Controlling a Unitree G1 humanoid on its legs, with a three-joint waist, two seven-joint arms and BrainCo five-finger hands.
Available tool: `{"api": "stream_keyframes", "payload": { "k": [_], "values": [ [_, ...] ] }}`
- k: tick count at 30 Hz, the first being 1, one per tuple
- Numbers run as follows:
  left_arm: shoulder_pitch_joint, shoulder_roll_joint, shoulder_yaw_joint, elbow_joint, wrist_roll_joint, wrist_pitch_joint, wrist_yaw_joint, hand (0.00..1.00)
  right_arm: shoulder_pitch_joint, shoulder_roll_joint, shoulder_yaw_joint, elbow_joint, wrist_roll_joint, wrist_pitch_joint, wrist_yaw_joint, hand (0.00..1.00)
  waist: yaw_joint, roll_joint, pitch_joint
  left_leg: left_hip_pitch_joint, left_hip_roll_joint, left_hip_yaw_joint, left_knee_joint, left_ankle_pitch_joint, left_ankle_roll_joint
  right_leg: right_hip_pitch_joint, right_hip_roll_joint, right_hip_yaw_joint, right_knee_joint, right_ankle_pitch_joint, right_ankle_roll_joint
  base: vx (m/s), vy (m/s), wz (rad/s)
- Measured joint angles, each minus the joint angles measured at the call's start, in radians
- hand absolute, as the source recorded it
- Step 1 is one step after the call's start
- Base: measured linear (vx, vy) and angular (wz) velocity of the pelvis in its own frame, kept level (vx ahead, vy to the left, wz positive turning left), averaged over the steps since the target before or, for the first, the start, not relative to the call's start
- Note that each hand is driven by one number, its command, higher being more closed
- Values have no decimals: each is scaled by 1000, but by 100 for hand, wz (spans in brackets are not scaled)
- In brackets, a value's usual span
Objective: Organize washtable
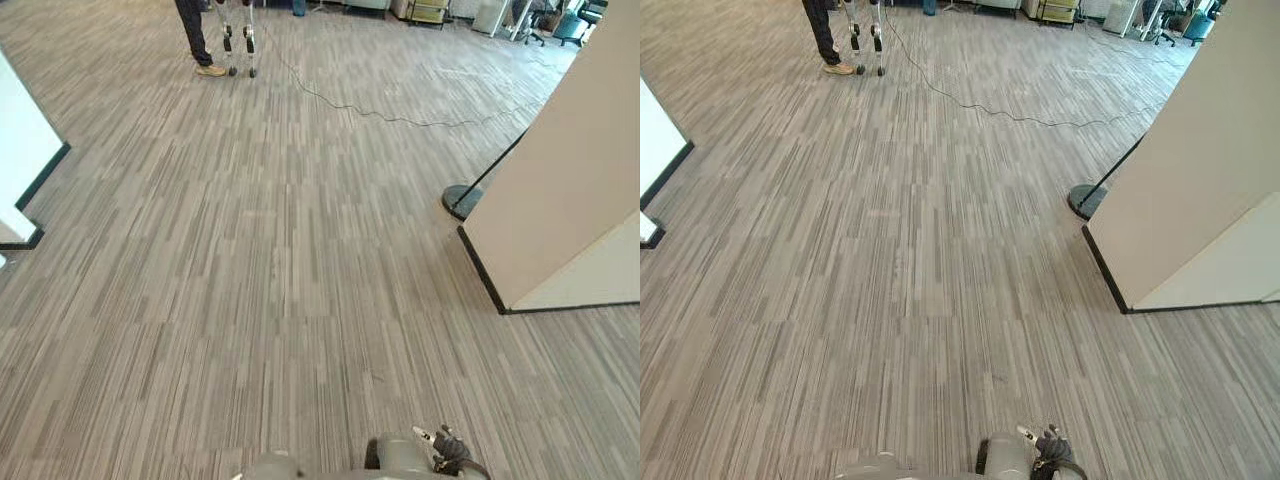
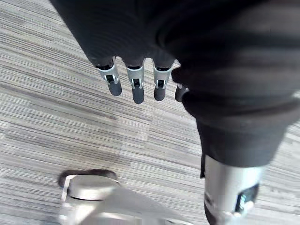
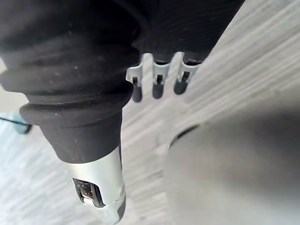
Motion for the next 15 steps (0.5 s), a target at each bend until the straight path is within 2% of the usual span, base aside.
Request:
{"api": "stream_keyframes", "payload": {
  "k": [1,2,3,4,5,6,7,8,9,10,11,12,13,15],
  "values": [
    [2,-3,0,0,0,0,0,0,1,0,-6,-6,0,0,1,0,-5,6,-3,28,4,-11,-7,-19,-11,-11,5,11,-37,14,-8,742,-88,57],
    [9,-16,5,-1,10,-2,0,0,9,-7,-6,-21,-1,2,4,0,-5,27,-14,83,23,-30,-7,-49,-47,-22,23,25,-23,19,-22,831,-122,66],
    [0,-22,5,0,26,-4,-1,0,9,-10,-4,-22,-10,5,6,0,-4,40,-20,76,49,-55,110,-60,-68,-25,51,62,51,118,-64,896,-169,64],
    [-2,-27,6,0,33,-4,-1,0,8,-13,-3,-21,-21,9,6,0,-4,51,-29,41,71,-72,212,-55,-76,-22,61,68,75,164,-72,1076,-219,52],
    [-14,-55,21,-4,36,-2,1,0,2,-32,-1,-31,-28,9,7,0,-1,92,-26,-41,141,-77,454,18,-71,0,82,52,140,157,-62,1035,-200,24],
    [-16,-88,62,-17,32,-1,1,0,-2,-57,16,-43,-38,10,4,0,-4,139,-23,-126,218,-72,677,231,-38,54,119,32,160,96,-70,829,-127,2],
    [-6,-102,82,-22,27,-2,3,0,-1,-60,17,-44,-43,10,4,0,0,151,-27,-165,248,-56,754,392,-29,79,131,37,156,75,-77,808,-82,-38],
    [-8,-114,94,-25,14,-3,5,0,-3,-54,18,-42,-45,12,-7,0,19,161,-19,-235,309,-20,885,417,-10,143,156,62,131,38,-92,778,-58,-55],
    [-9,-115,90,-32,3,-5,4,0,-16,-50,17,-29,-47,20,-18,0,25,158,-12,-308,315,-10,961,320,-19,221,161,91,87,21,-93,764,-35,-52],
    [-8,-112,86,-35,-3,-7,3,0,-23,-52,19,-12,-47,24,-18,0,29,151,-7,-340,302,-10,961,282,-28,269,154,106,54,19,-91,729,23,-46],
    [-3,-106,75,-43,-3,-13,3,0,-30,-49,24,15,-46,27,-20,0,42,131,3,-388,269,4,914,218,-45,359,138,139,-12,18,-91,692,64,-51],
    [8,-93,73,-47,-4,-19,4,0,-36,-42,46,25,-46,26,-21,0,53,109,8,-449,250,32,831,178,-49,430,117,172,-65,-8,-89,666,84,-55],
    [13,-91,73,-46,-4,-18,4,0,-48,-37,52,28,-45,26,-20,0,52,102,11,-484,247,41,775,166,-55,454,107,181,-80,-19,-73,604,138,-61],
    [35,-90,69,-35,-5,-13,6,0,-68,-27,51,44,-46,22,-20,0,54,99,13,-564,244,40,386,175,-62,502,86,210,-90,-95,-20,587,262,-57]
  ]
}}
